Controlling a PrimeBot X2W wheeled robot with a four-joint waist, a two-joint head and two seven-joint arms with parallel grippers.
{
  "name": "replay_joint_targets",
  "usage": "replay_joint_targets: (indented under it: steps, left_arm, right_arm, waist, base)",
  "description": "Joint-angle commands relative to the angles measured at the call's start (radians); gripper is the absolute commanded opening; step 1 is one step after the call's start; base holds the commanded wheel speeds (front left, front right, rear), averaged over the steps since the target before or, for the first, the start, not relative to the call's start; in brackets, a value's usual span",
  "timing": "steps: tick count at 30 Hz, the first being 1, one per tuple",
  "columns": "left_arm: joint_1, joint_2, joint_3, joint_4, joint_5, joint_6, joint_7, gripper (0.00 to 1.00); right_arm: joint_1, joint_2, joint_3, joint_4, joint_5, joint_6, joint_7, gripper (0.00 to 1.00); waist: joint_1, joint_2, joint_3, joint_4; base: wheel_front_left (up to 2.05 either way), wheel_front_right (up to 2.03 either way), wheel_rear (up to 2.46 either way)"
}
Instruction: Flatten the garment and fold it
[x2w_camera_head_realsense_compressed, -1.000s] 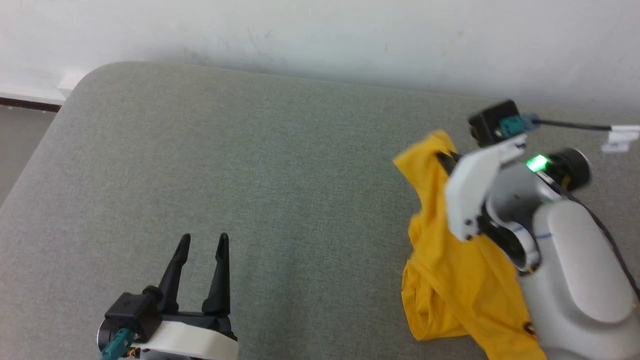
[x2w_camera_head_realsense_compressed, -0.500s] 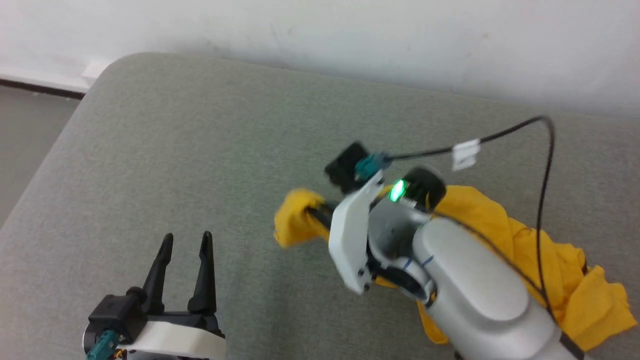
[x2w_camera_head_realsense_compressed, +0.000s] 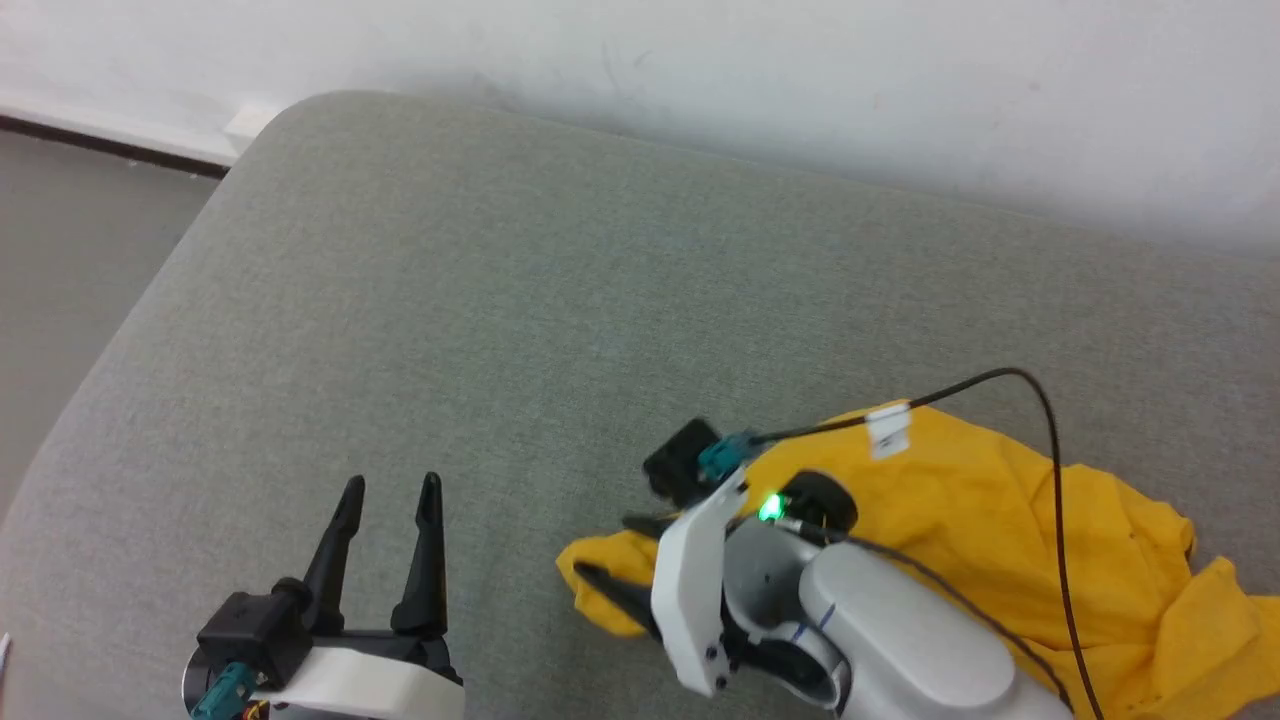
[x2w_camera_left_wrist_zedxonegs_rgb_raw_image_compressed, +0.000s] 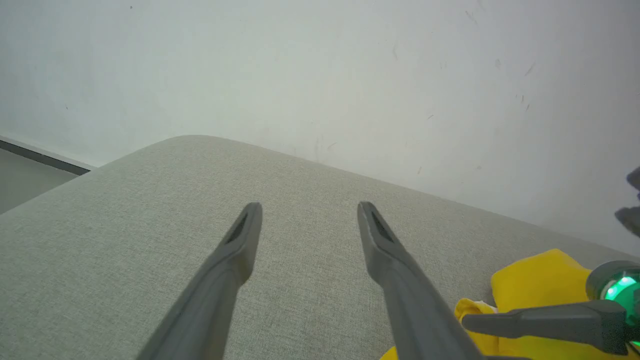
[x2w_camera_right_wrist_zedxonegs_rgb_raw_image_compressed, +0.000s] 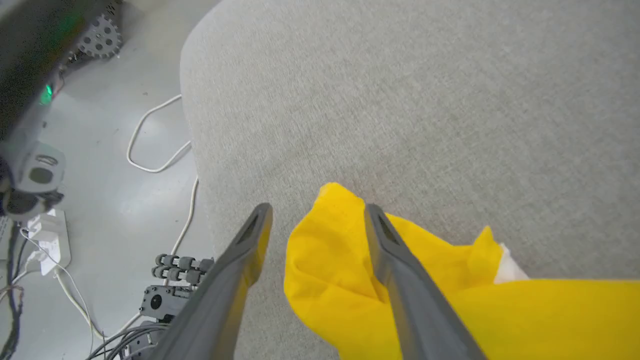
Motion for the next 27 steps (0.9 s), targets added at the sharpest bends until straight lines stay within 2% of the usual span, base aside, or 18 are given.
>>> replay_joint_targets:
  steps: [1, 6, 11, 15, 18, 22, 27]
  left_arm:
    - [0.013, -0.002, -0.003, 0.002, 0.004, 0.005, -0.005, 1.00]
    - [0.032, -0.002, 0.003, -0.010, 0.020, 0.004, -0.005, 1.00]
    - [0.060, -0.002, 0.011, -0.033, 0.032, 0.003, -0.005, 1.00]
    - [0.070, -0.002, 0.017, -0.050, 0.042, 0.001, -0.005, 1.00]
    - [0.072, -0.002, 0.015, -0.061, 0.045, -0.001, -0.005, 1.00]
    - [0.080, -0.002, 0.010, -0.068, 0.044, -0.004, -0.005, 1.00]
    - [0.088, -0.002, 0.010, -0.069, 0.041, -0.005, -0.005, 1.00]
  right_arm:
    - [-0.020, 0.000, -0.018, -0.011, 0.008, -0.001, -0.028, 1.00]
    - [-0.006, 0.000, -0.161, -0.057, -0.010, -0.001, -0.143, 1.00]
    - [0.096, 0.000, -0.402, -0.130, -0.165, -0.001, -0.257, 1.00]
    - [0.238, 0.000, -0.613, -0.262, -0.305, -0.001, -0.324, 1.00]
    - [0.370, 0.000, -0.751, -0.389, -0.364, -0.001, -0.384, 1.00]
    - [0.541, 0.000, -0.889, -0.504, -0.360, -0.001, -0.489, 1.00]
    - [0.678, 0.000, -0.967, -0.511, -0.308, -0.001, -0.607, 1.00]
  waist:
    - [0.0000, 0.0000, -0.027, -0.030]
    - [0.0000, 0.0000, -0.064, -0.089]
    - [0.0000, 0.0000, -0.081, -0.150]
    - [0.0000, 0.0000, -0.075, -0.187]
    - [0.0000, 0.0000, -0.064, -0.206]
    - [0.0000, 0.0000, -0.051, -0.231]
    - [0.0000, 0.0000, -0.032, -0.257]
  base:
    - [0.00, 0.00, 0.00]
    - [0.00, 0.00, 0.00]
    - [0.00, 0.00, 0.00]
    - [0.00, 0.00, 0.00]
    - [0.00, 0.00, 0.00]
    - [0.00, 0.00, 0.00]
    - [0.00, 0.00, 0.00]
